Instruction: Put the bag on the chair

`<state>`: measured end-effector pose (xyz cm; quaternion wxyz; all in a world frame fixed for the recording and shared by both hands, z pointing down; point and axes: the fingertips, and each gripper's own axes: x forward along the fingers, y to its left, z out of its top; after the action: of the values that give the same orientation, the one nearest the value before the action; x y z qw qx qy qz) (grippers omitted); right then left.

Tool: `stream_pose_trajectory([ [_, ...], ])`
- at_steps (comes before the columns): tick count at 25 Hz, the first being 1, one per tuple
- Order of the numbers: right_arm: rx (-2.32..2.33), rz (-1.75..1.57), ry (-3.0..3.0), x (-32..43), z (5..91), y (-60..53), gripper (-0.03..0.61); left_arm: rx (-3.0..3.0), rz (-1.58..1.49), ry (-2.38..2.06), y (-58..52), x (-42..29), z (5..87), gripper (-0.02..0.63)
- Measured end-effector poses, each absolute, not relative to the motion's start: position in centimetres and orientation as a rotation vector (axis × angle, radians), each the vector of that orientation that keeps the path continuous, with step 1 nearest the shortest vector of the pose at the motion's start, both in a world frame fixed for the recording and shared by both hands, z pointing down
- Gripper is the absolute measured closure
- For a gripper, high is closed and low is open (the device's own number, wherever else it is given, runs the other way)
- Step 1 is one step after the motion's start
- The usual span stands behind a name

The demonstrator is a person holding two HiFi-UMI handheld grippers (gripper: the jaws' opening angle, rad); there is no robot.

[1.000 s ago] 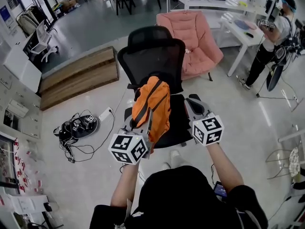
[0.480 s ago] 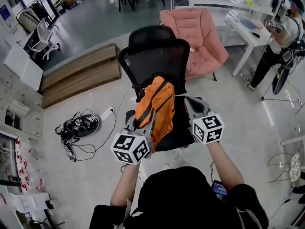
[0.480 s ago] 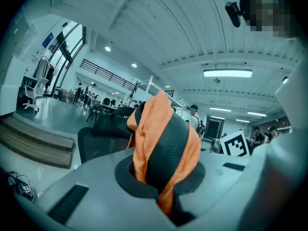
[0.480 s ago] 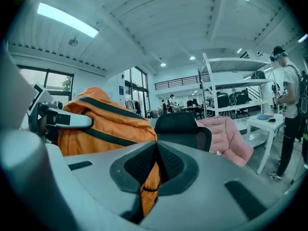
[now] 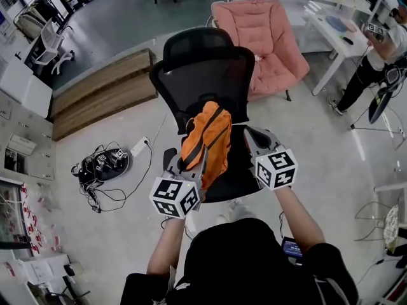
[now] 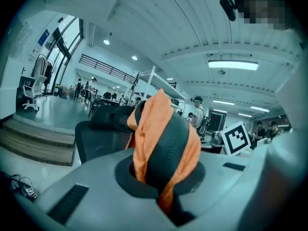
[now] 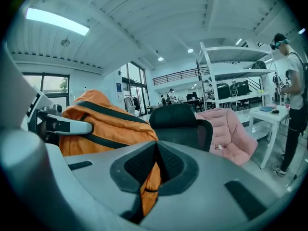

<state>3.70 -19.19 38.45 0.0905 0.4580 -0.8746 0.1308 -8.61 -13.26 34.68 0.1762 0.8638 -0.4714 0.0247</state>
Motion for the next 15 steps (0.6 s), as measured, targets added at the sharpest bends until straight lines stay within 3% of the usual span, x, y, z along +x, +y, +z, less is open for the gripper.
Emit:
stream_pose_trajectory([
  [15, 1.346, 0.528, -2.448, 7.0, 46.4, -27.0, 0.577, 2.368, 0.205, -1.251, -22.9, -5.3, 43.3, 0.589],
])
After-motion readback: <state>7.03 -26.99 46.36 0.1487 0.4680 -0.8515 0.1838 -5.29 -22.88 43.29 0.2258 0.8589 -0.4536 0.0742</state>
